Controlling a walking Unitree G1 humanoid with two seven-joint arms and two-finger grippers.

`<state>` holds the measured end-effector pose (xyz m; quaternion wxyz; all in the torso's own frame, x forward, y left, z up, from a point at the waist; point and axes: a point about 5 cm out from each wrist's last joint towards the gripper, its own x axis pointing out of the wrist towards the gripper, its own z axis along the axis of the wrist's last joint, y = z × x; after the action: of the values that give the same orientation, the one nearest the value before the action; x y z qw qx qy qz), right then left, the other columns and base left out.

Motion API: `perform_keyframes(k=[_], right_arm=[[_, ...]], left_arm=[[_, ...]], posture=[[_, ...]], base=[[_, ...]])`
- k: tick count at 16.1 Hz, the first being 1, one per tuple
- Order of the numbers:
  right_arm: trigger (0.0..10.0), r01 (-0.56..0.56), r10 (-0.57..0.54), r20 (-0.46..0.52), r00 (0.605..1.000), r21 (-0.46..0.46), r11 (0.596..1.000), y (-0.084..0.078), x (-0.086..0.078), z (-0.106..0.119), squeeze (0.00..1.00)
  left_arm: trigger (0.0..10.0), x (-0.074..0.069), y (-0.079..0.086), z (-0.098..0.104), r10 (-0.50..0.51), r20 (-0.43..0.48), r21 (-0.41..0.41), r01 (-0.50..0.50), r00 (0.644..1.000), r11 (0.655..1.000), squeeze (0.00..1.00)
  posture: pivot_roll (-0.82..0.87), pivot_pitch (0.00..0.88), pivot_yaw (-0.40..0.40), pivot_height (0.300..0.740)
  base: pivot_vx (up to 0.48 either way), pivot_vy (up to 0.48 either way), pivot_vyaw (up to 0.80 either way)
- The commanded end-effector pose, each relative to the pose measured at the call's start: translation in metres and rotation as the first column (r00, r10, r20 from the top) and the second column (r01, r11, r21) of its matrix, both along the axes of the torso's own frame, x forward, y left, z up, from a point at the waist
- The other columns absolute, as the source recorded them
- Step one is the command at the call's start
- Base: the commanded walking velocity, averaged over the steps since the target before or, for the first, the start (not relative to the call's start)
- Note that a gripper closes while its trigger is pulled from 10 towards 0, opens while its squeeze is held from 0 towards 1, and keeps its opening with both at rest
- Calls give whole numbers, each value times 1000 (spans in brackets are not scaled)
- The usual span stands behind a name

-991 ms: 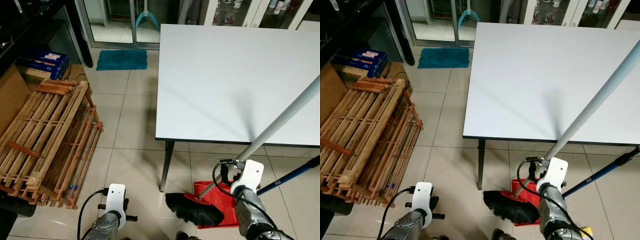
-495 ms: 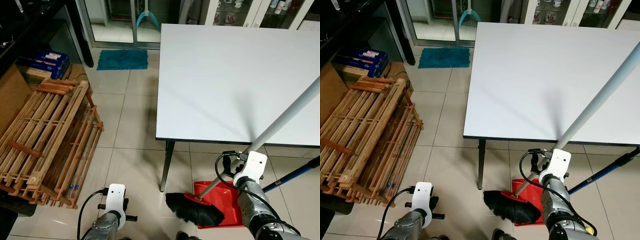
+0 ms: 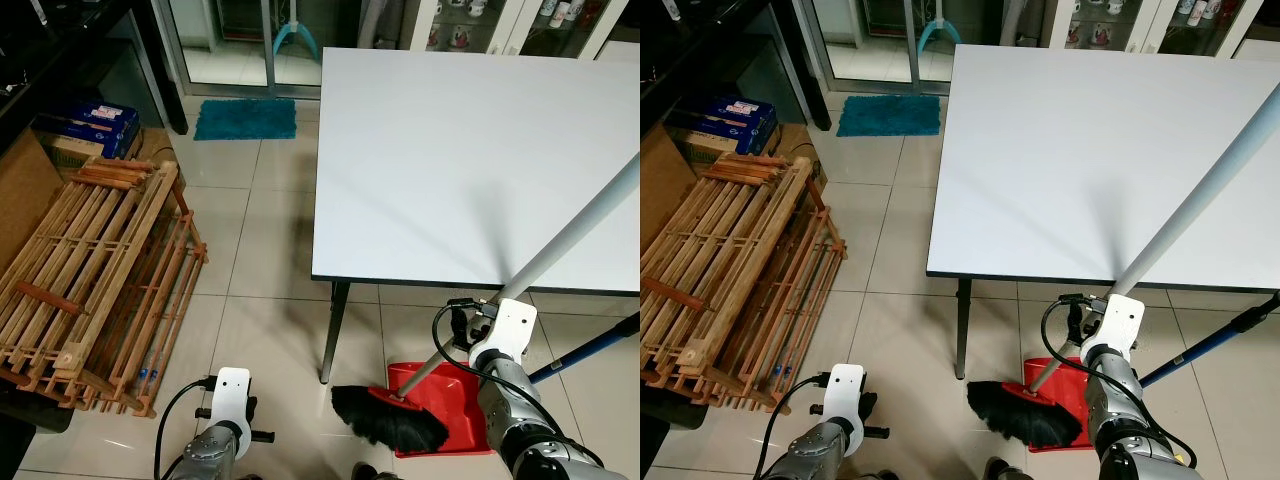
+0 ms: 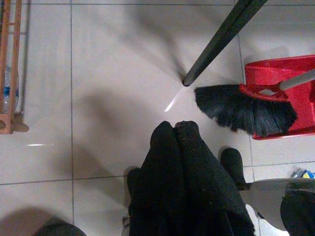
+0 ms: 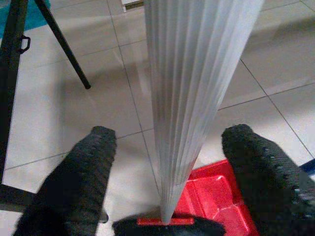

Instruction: Sweep floor

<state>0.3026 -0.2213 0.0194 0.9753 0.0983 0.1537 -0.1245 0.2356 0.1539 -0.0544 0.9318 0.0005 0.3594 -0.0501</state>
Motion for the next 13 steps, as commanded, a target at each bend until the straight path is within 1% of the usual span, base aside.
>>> perform_keyframes(k=[1,13], right_arm=[[0,5,-4,-25,1000,12,1000,-2,-6,-6,0],[0,-5,6,-27,1000,33,999,1,-9,-10,0]], left_arm=[[10000,-3,0,-2,-6,-12,9,6,1000,1000,0],[10000,-4,0,-3,-8,-16,13,8,1000,1000,0]], posture=[[36,171,5,740],[36,173,4,740]], base=[[0,0,0],[0,0,0]])
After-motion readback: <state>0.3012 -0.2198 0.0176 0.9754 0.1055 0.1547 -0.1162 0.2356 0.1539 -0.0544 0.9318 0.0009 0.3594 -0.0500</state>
